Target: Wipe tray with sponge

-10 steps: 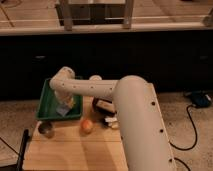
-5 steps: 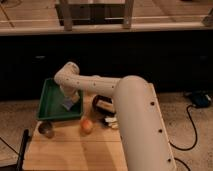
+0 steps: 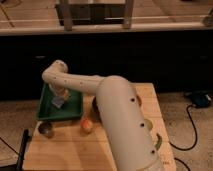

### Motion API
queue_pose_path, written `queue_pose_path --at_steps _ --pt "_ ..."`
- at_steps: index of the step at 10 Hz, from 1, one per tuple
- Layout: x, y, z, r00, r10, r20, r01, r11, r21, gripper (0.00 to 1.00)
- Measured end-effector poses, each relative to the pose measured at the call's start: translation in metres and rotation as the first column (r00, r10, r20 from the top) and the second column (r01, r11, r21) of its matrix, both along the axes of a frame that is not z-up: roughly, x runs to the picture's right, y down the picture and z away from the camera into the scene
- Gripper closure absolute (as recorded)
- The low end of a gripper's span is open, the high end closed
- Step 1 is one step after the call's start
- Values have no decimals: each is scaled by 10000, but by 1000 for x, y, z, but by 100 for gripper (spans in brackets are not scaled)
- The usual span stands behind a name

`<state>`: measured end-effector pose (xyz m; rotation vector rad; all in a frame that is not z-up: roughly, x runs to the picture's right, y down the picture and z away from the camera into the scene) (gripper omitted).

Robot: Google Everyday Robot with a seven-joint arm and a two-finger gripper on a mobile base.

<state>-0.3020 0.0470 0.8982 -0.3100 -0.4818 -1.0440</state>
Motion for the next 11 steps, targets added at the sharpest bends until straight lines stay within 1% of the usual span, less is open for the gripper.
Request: queue_pose_path --at_steps 2,4,5,6,7,8,10,11 --pt "-6 22 -17 9981 -460 414 464 9989 -89 100" --pt "4 44 -33 9948 -801 625 814 9965 -189 100" --pt "14 51 -37 9949 -821 594 834 9963 -191 100" --pt "30 56 -38 9967 -678 455 691 9972 -270 100" --pt "49 56 -36 9987 -440 242 448 9985 -311 100" --pt "67 51 -30 9998 -202 -10 201 9994 -296 100" --pt "82 36 -18 9995 55 -303 -61 9998 -191 100" --pt "85 23 -7 9984 195 -526 -202 9997 -117 100"
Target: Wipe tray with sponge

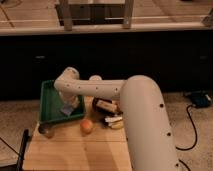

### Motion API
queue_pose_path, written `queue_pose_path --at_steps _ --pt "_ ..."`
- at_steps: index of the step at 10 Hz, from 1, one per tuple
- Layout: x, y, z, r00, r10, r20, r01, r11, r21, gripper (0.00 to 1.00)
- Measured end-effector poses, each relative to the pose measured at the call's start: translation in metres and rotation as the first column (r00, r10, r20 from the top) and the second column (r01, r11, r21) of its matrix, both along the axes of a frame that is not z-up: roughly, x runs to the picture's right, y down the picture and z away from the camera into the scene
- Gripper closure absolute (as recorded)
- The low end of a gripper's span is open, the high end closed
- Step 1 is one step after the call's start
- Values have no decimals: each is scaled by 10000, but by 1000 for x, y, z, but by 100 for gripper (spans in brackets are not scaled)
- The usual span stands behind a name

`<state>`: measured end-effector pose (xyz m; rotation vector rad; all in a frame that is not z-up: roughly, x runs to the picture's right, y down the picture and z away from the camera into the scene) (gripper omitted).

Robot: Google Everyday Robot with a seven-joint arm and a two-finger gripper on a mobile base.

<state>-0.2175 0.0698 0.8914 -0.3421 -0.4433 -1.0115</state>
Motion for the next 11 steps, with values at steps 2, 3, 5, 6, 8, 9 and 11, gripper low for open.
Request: queue_pose_path --at_steps 2,3,5,6,8,9,11 --pt "-9 -15 13 9999 17 -142 -16 10000 88 100" --pt "-20 -21 17 9999 -20 -102 21 9999 121 100" --pt "-56 -25 16 9993 -278 259 274 9995 157 100" --pt "-68 -24 15 9972 -517 543 508 9985 183 100" --pt "-82 -15 8 9911 -877 997 868 9961 137 100" --pt "-97 -5 -1 9821 -1229 1430 1223 9924 130 100" --pt "-98 1 -5 9802 -1268 1520 1270 9919 84 100"
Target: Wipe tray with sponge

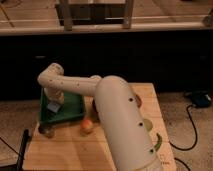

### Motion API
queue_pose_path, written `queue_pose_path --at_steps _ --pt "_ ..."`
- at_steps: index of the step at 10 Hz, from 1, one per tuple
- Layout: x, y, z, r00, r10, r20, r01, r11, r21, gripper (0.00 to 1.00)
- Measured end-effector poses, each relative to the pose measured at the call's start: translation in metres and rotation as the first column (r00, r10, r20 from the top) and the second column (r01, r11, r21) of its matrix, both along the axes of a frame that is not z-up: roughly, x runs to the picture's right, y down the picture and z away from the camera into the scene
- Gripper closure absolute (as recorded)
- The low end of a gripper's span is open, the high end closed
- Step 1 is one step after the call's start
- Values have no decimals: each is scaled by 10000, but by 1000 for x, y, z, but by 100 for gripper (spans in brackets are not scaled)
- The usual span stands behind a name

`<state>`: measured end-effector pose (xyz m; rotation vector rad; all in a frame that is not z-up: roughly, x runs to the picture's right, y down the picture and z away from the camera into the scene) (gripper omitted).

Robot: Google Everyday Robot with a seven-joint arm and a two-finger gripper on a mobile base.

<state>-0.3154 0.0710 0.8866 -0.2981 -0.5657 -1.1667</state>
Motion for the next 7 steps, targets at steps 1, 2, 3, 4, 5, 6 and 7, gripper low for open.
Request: queue_pose_path --at_steps 1,2,3,4,5,6,7 --pt "6 5 -3 10000 71 -11 -71 10000 -68 100" --pt "19 9 -4 9999 135 -108 -136 9998 -134 100" --pt "31 11 -4 9996 205 -193 -208 9997 -152 100" --pt "52 13 -4 9990 291 -353 -297 9994 -184 100" --pt "77 12 -4 9973 451 -575 -464 9987 -209 100" --pt "88 11 -3 9962 543 -686 -559 9982 -221 100" --pt "103 7 0 9936 696 -890 -720 9971 -240 100"
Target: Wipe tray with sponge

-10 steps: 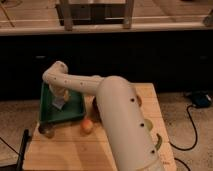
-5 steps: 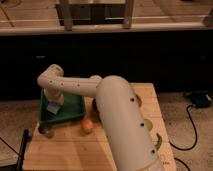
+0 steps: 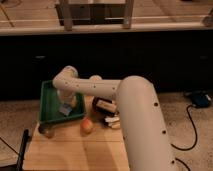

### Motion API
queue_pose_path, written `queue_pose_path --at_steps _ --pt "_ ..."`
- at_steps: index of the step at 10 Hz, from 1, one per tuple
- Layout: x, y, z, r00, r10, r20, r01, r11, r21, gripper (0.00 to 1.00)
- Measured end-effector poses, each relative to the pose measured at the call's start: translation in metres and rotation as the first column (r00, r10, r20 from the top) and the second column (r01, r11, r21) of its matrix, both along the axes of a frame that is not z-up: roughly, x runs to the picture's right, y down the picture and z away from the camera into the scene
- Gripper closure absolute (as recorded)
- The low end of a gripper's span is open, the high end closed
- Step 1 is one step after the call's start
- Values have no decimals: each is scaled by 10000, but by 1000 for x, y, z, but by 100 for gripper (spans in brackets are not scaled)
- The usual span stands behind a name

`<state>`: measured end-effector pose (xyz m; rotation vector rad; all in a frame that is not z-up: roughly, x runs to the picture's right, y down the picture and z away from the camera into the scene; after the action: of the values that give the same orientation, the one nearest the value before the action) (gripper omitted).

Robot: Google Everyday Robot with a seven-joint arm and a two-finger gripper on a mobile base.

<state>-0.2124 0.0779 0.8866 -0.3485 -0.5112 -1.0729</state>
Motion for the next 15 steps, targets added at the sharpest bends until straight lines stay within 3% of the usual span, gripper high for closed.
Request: queue_pose_path --at_steps 4,8,11,15 --pt "10 -27 18 9993 211 -314 -210 9998 10 100" --pt "-49 -39 23 9999 -124 96 126 9998 -152 100" --pt "-68 -26 11 9977 -432 526 449 9985 -326 100" --pt "-38 -2 -8 9978 -352 560 388 9971 -653 100"
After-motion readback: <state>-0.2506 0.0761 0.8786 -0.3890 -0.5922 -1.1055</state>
